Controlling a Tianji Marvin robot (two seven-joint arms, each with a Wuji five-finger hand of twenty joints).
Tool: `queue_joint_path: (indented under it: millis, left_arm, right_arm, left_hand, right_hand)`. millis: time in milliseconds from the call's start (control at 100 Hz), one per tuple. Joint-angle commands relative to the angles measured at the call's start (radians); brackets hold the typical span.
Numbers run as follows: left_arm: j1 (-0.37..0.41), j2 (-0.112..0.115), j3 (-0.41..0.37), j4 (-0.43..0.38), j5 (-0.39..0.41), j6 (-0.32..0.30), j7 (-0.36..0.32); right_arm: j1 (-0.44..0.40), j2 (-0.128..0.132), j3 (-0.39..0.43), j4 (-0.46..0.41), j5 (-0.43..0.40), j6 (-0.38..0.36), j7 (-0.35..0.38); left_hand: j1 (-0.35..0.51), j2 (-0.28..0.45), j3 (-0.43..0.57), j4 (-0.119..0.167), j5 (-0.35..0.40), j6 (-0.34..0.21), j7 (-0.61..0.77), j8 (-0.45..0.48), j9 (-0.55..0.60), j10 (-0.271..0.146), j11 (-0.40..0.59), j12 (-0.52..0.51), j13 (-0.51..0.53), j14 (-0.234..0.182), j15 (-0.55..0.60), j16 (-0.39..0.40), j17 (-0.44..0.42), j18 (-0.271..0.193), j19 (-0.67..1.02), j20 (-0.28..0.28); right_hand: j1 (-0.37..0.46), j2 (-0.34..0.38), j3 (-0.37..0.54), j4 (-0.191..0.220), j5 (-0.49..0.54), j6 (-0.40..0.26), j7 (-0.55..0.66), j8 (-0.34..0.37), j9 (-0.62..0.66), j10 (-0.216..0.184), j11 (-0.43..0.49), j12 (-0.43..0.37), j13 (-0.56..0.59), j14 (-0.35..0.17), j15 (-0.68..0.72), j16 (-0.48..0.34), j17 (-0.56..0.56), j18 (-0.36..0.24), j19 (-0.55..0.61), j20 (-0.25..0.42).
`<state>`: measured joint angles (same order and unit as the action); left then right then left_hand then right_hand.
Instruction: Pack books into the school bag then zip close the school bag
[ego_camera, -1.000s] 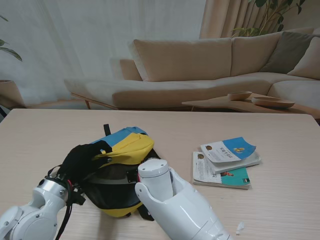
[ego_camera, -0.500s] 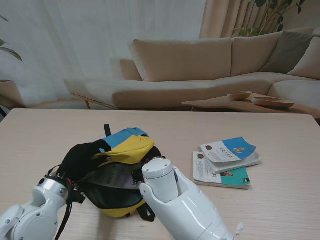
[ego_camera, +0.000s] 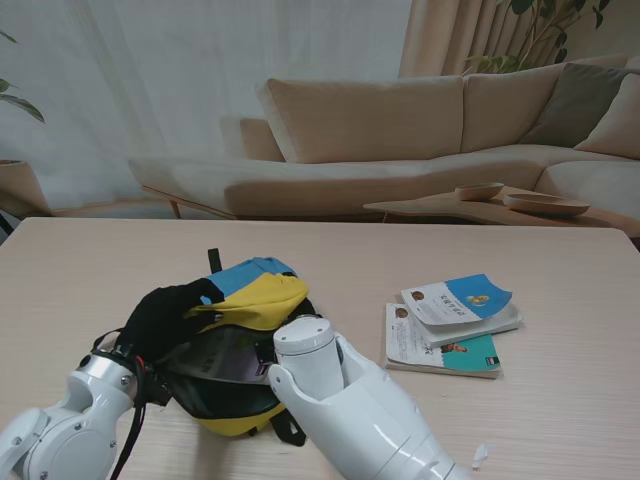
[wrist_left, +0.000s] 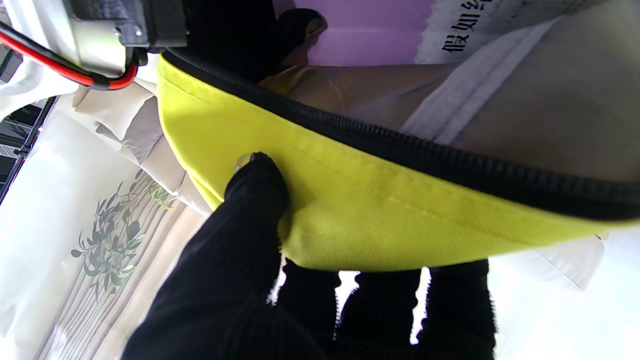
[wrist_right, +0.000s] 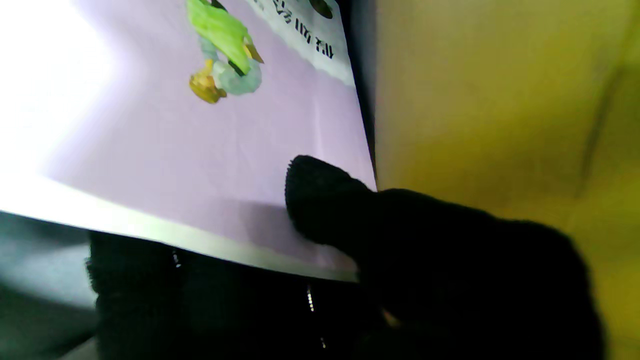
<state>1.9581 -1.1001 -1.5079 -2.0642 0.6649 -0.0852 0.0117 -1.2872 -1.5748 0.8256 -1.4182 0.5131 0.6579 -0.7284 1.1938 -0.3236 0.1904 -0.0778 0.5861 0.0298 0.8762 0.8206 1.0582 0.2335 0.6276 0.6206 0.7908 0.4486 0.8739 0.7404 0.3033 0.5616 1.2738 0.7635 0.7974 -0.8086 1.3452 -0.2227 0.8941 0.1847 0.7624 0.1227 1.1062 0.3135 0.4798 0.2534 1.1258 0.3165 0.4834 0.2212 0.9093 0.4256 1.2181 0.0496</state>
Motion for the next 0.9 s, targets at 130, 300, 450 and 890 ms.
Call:
queue_joint_path:
  millis: [130,300,450,890]
  left_arm:
    - [0.006,-0.004,0.000,-0.013,-0.001,-0.003,-0.020]
    - [0.004,-0.005,0.001,-0.008,-0.002,0.002,-0.015]
    - [0.001,-0.007,0.003,-0.001,-0.001,0.007,-0.004]
    - [-0.024,-0.006,0.005,0.033,0.007,0.032,-0.004]
  right_arm:
    - [-0.007,-0.028,-0.016,0.005,-0.012,-0.009,0.012]
    - [-0.028,-0.001,0.004,-0.046,-0.044,0.018,0.060]
    - [-0.055,0.030,0.025,-0.112,-0.057,0.023,0.096]
    - [-0.155,0.104,0.074,-0.281,-0.118,0.017,0.173]
  left_hand:
    - [0.074,0.088,-0.004,0.020,0.012,-0.064,0.092,0.073,0.022,-0.020,0.027,0.010,0.002,0.034,-0.009,0.005,-0.011,-0.003,0.025,0.003]
    - [0.072,0.088,-0.003,0.019,0.011,-0.064,0.092,0.073,0.020,-0.020,0.026,0.009,0.003,0.033,-0.009,0.005,-0.012,-0.004,0.025,0.003]
    - [0.073,0.086,-0.003,0.019,0.012,-0.063,0.092,0.073,0.023,-0.020,0.026,0.009,0.002,0.035,-0.008,0.006,-0.011,-0.004,0.025,0.003]
    - [0.072,0.085,0.000,0.019,0.013,-0.064,0.093,0.074,0.023,-0.015,0.027,0.009,0.003,0.036,-0.008,0.006,-0.011,-0.002,0.025,0.003]
  right_hand:
    - [0.009,0.026,-0.032,0.001,0.003,-0.014,-0.079,0.007,-0.078,0.001,-0.058,-0.016,-0.040,0.009,-0.134,-0.051,-0.036,0.006,-0.016,-0.062]
    - [-0.185,0.027,-0.072,0.098,-0.163,0.072,-0.495,0.170,-0.480,0.054,0.053,0.051,-0.286,0.028,-0.324,-0.088,-0.231,0.002,-0.270,-0.073]
    - [-0.219,0.061,-0.127,0.098,-0.318,0.110,-0.663,0.113,-0.749,0.057,0.113,0.065,-0.462,0.003,-0.437,-0.135,-0.353,-0.044,-0.495,-0.090]
    - [-0.221,0.126,-0.147,0.106,-0.420,0.106,-0.768,0.026,-0.938,0.011,0.141,0.044,-0.648,-0.045,-0.476,-0.157,-0.494,-0.123,-0.727,-0.078]
